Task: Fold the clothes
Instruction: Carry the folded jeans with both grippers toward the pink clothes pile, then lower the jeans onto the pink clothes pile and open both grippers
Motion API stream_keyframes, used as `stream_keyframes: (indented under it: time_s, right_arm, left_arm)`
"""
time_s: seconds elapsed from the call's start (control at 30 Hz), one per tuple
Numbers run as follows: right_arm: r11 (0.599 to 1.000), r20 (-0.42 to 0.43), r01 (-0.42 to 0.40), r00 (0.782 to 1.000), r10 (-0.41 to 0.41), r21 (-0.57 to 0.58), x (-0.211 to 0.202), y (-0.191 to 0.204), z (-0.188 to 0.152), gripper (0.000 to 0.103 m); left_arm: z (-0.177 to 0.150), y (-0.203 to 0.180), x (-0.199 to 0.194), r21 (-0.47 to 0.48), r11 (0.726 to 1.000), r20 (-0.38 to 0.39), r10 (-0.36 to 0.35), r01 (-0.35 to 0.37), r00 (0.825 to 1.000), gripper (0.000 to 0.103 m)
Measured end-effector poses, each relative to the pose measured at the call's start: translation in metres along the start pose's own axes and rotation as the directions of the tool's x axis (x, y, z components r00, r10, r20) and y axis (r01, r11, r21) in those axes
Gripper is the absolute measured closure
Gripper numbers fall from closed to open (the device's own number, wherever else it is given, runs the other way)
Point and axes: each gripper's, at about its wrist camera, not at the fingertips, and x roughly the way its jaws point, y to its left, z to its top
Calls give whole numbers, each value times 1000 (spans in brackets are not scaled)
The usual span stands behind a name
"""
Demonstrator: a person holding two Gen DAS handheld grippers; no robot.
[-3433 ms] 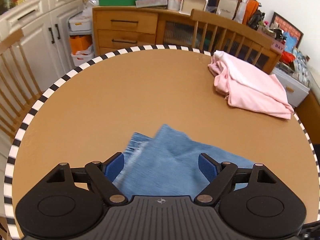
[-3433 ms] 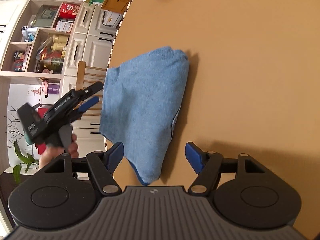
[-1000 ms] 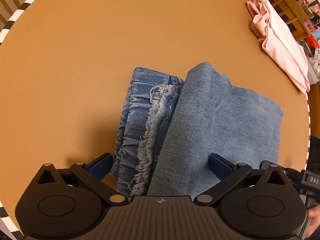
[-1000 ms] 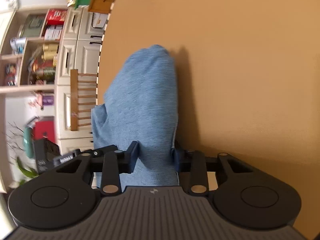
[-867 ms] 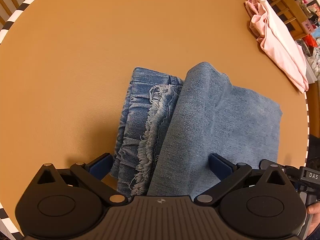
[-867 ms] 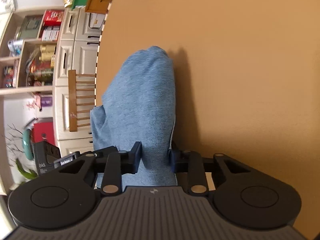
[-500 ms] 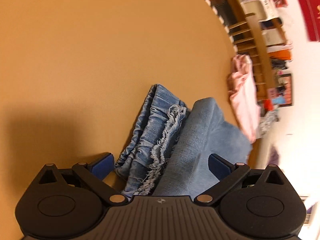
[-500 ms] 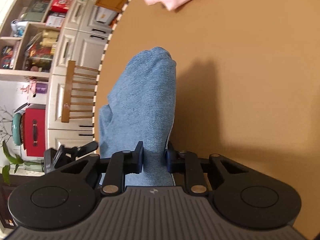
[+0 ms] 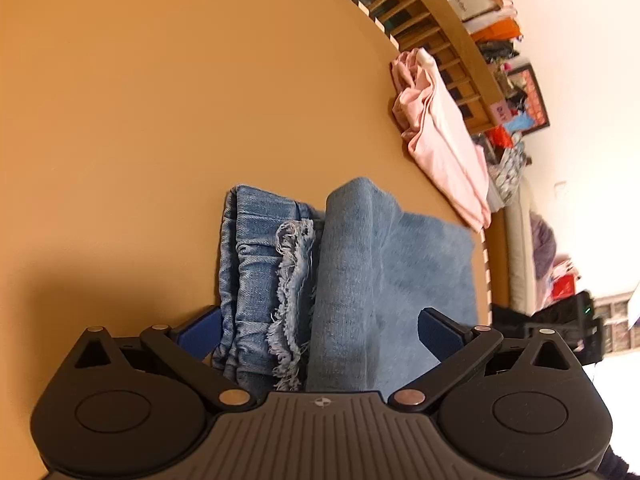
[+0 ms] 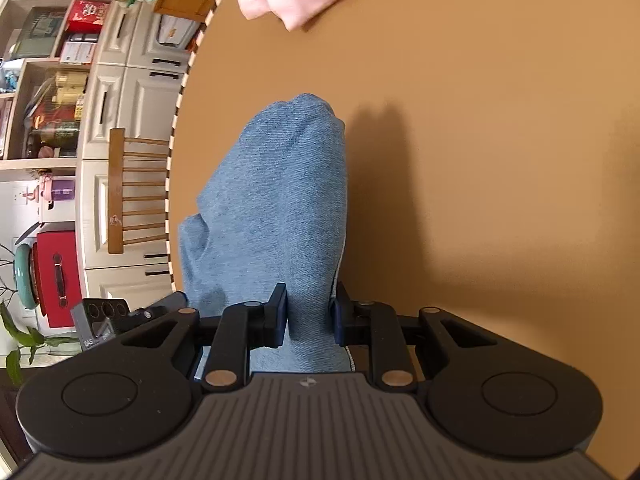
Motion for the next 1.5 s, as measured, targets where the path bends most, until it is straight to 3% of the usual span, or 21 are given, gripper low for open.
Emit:
stream_keyframes:
  time_s: [0.07,0.1,0.13,0.27,0.43,0.77,0.97,1.23,1.37,1.5]
  right_arm:
    - [1000,1,3,1000,-3,5,1,-1,0,81]
    - [1000,2,3,1000,-3,8,1,-1,0,81]
    - [1000,4,4,1000,-4,11,1,-1,0,80]
    - [1000,17,27,999,-27,-16,-2,4,1,79]
    - [997,35,44,998,-42,-69,-8,12,-2,79]
    - [997,74,10,997,-4,-80,-44,12,-2,80]
    - [996,128,-12,992,24,-94,-84,26,18,80]
    - [993,275,-19,960,51,-116,-155,62,116,80]
    - [996,310,-1,950,27,-84,-171,48,181,80]
    - [1000,305,1,952,6,-22,-160,12,238,80]
  left_arm:
    - [-2,-4,4,1,1000,8,26,-26,1000,3]
    - [-2,-8,6,14,998,4,56,-56,998,9]
    - [-3,-12,9,28,996,1,86,-86,996,41]
    - [-3,-18,13,27,994,-50,105,-104,993,52]
    - [-13,-38,-6,91,982,-6,167,-166,986,64]
    - [-15,-73,-23,99,987,9,124,-124,992,67]
    - [16,-125,-20,132,985,28,113,-115,993,67]
    - [117,-236,18,183,979,109,72,-92,991,66]
    - [167,-268,67,169,979,92,95,-110,991,65]
    - [208,-283,123,155,977,69,140,-150,988,65]
